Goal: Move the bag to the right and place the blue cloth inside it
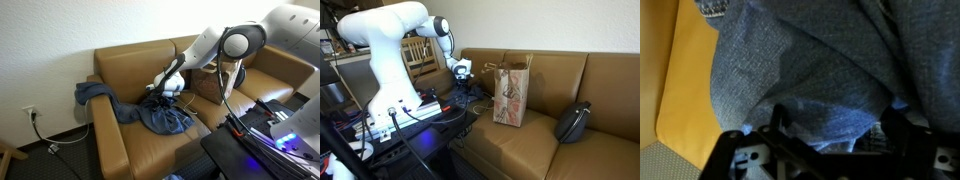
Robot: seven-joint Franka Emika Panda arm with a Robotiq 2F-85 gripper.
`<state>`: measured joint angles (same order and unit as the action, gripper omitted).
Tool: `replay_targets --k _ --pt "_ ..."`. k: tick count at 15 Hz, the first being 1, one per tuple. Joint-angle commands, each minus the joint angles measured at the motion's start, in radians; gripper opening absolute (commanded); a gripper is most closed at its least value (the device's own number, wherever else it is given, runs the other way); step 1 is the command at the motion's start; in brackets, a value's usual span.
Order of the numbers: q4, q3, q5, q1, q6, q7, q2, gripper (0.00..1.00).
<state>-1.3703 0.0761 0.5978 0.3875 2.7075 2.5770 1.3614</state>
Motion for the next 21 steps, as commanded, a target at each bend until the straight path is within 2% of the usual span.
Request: replay_targets --k 1,6,7,8,9,18,20,21 --pt "0.101 0.0 0.072 0.019 0.042 0.021 0.071 1.0" --pt "0.175 -0.014 0.124 0.036 0.034 0.028 0.127 1.0" --pt "0.188 -0.011 0.123 0.034 0.031 0.028 0.137 0.85" --pt "0.201 -0.01 0.112 0.035 0.026 0.028 0.147 0.74" --pt "0.144 0.003 0.105 0.027 0.042 0.022 0.104 0.66" --pt "0.143 0.043 -0.017 -0.021 0.046 0.027 0.109 0.04" --pt "0.154 0.072 -0.046 -0.053 0.049 -0.006 0.109 0.0" --pt "0.169 0.094 -0.059 -0.068 0.057 -0.021 0.109 0.04"
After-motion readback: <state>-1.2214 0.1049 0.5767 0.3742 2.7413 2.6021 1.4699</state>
